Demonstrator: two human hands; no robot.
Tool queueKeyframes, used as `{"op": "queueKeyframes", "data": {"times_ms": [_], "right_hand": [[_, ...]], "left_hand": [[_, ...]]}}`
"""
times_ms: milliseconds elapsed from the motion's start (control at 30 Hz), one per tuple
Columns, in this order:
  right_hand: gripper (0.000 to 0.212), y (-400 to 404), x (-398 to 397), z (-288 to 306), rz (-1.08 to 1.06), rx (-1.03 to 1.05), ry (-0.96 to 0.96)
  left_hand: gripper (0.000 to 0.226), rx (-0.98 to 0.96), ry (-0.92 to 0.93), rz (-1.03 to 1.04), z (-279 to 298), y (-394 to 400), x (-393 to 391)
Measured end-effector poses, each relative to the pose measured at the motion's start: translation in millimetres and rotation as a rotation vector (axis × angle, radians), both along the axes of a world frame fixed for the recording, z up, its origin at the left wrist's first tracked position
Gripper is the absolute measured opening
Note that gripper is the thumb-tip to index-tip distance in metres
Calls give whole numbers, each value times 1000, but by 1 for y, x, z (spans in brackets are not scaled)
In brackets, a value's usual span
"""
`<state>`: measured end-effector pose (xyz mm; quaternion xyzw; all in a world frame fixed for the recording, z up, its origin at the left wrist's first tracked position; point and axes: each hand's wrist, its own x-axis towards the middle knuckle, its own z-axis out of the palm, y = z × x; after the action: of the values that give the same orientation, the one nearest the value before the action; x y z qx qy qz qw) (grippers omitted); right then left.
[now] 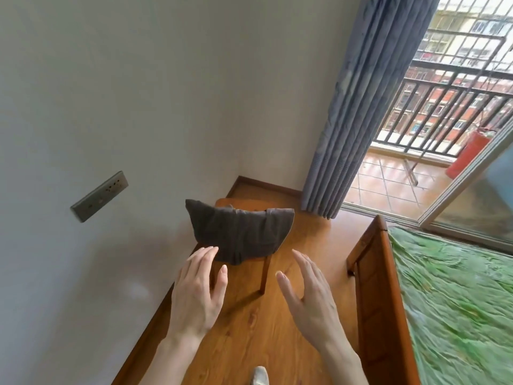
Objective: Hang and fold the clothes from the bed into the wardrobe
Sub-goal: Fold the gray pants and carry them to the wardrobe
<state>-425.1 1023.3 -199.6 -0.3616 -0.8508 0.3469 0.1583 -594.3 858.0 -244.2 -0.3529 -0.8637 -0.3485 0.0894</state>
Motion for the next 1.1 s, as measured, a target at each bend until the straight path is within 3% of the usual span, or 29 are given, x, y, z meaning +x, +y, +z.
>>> {"op": "queueKeyframes", "data": {"times_ms": [400, 700, 833, 933, 1033, 1100], "right_hand": [[75, 131, -104, -76, -10, -355, -58], [72, 181, -151, -168, -246, -743, -69], [76, 196, -182, -211, -323, -816, -45], [77, 207, -200, -244, -305, -829, -33], [73, 214, -210, -267, -260, -828, -33], [61, 215, -210, -272, -249, -798, -53]], "left_hand": [[73, -91, -254, 178, -73, 104, -90], [61, -125, -560, 364, -140, 130, -145], [43, -47, -752, 522, -177, 138, -171], [58, 23, -907, 623, -205, 140, -201], [71, 104, -1010, 590, -221, 142, -230], [50, 178, -1053, 540, -223, 143, -244]]}}
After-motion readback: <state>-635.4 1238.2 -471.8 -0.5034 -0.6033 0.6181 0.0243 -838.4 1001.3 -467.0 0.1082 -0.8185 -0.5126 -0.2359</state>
